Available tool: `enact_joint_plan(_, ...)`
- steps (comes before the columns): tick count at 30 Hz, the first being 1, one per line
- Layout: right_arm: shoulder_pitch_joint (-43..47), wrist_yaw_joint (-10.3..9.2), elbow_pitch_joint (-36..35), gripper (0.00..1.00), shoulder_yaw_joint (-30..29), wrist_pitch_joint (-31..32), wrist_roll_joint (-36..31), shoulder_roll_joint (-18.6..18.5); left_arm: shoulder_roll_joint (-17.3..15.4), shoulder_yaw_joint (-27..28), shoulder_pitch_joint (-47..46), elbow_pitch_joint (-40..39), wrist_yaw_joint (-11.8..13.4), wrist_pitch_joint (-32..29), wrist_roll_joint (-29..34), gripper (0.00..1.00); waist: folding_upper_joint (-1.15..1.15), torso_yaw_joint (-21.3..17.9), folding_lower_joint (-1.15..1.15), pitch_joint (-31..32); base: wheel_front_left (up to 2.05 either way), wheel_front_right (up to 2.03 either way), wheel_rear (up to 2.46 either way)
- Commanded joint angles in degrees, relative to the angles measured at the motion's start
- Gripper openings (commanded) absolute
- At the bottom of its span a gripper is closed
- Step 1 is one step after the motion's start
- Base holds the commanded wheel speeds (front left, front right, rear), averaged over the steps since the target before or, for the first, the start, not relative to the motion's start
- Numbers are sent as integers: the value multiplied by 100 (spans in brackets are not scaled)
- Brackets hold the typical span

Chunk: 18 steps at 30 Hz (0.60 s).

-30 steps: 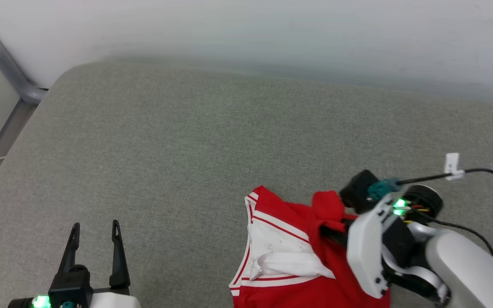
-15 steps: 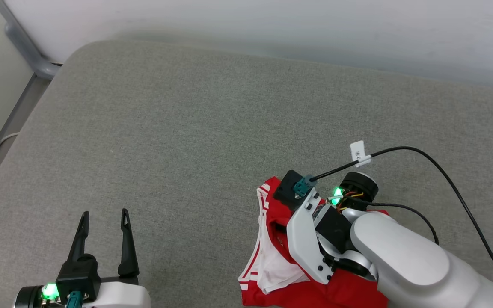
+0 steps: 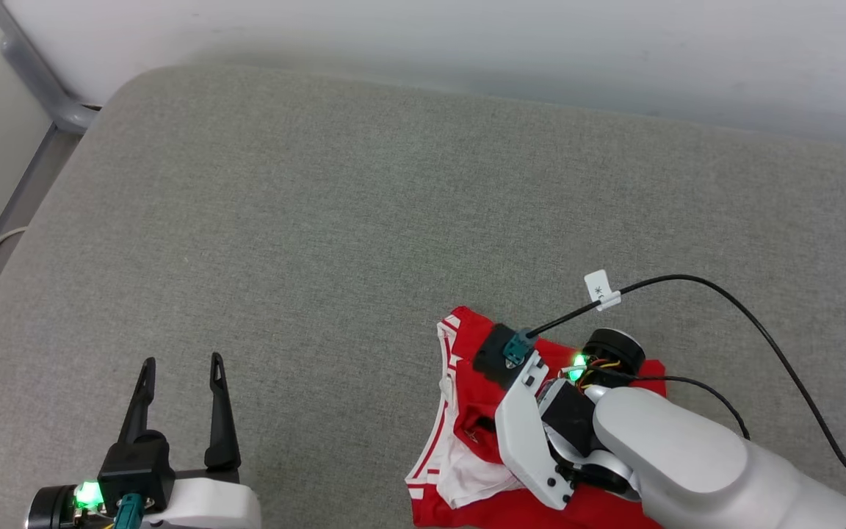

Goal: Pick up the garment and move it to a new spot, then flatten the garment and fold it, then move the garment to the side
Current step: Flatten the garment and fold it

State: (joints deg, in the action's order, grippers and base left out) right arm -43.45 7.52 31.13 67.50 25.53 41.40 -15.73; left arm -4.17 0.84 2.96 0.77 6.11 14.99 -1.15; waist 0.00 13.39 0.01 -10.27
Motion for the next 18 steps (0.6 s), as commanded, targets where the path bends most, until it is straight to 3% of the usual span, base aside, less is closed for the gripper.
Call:
enact_joint_plan(1,8,-8,-18,98,15,-166,72,-95,-18,33,30,10,-6,26,37,100,0,-49,-1,78,0,0,0)
enact_joint_plan(10,219,-7,-828,100,-828,-1504,-67,-604,-100,95,285,-84,8,26,77,100,0,-419,-1,451,0,0,0)
enact_joint_plan(13,427,-7,-932,100,-1426,-2008,-502,-732,-125,113,370,-111,7,26,81,100,0,-559,-1,561,0,0,0)
enact_joint_plan(18,1030,-7,-1026,100,-2765,-2846,-1357,-636,-159,111,491,-152,13,26,97,100,0,-788,-1,730,0,0,0)
